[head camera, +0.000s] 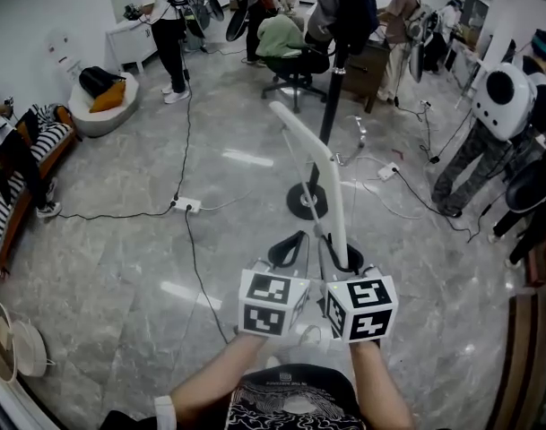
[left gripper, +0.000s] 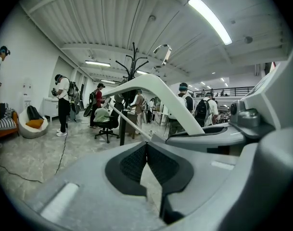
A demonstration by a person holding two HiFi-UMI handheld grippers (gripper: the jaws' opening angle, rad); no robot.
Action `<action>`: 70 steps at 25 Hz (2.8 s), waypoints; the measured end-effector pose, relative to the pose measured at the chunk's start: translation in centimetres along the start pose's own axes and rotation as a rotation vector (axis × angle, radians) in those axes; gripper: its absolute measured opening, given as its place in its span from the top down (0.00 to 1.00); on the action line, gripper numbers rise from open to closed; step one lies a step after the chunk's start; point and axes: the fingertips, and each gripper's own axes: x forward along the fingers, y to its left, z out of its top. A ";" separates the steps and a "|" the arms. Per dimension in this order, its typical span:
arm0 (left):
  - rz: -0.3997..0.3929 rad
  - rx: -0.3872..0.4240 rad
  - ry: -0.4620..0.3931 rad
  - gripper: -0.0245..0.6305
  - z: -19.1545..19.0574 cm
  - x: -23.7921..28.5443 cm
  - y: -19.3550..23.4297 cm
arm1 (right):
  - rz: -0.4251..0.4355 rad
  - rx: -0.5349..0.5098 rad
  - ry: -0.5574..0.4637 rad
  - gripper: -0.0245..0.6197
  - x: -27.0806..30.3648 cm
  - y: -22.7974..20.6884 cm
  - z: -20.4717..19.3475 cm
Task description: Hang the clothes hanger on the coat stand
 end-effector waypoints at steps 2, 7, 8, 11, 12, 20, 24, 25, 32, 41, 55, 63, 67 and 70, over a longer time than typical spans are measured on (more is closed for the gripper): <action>-0.001 0.004 0.000 0.96 0.2 0.8 0.6 | 0.001 0.000 0.000 0.89 1.0 -0.4 0.2; 0.002 0.009 0.006 0.96 0.6 3.6 2.2 | 0.004 0.007 0.001 0.89 3.9 -1.7 0.7; 0.006 0.010 0.008 0.96 0.7 4.4 2.5 | 0.005 0.008 0.002 0.89 4.5 -2.2 0.7; 0.010 0.007 0.016 0.96 1.2 7.0 3.1 | 0.007 0.015 0.004 0.89 6.4 -4.2 1.1; 0.008 0.007 0.020 0.96 1.5 8.1 3.2 | 0.009 0.017 0.005 0.89 7.2 -5.0 1.3; 0.040 0.021 0.026 0.96 4.3 16.6 5.9 | 0.033 0.034 0.013 0.89 14.0 -11.3 3.5; 0.049 0.025 0.052 0.96 5.4 21.1 6.4 | 0.043 0.045 0.020 0.89 17.1 -14.9 4.6; 0.052 0.029 0.055 0.96 5.6 22.2 6.6 | 0.045 0.049 0.021 0.89 17.8 -15.7 4.8; 0.078 0.057 0.059 0.96 7.7 28.4 7.5 | 0.071 0.058 0.018 0.89 22.1 -20.3 6.3; 0.084 0.044 0.058 0.96 8.8 32.5 9.1 | 0.075 0.044 0.020 0.89 25.5 -22.9 7.8; 0.024 0.028 0.068 0.96 9.7 38.3 14.4 | 0.024 0.047 0.034 0.89 32.7 -24.5 9.5; -0.024 0.046 0.079 0.96 11.8 41.8 19.8 | -0.037 0.050 0.062 0.89 38.5 -24.8 11.4; -0.059 0.050 0.072 0.96 13.0 43.3 21.8 | -0.069 0.061 0.073 0.89 40.9 -24.7 12.3; -0.082 0.051 0.083 0.96 13.2 44.2 23.1 | -0.092 0.068 0.081 0.89 42.4 -24.7 12.5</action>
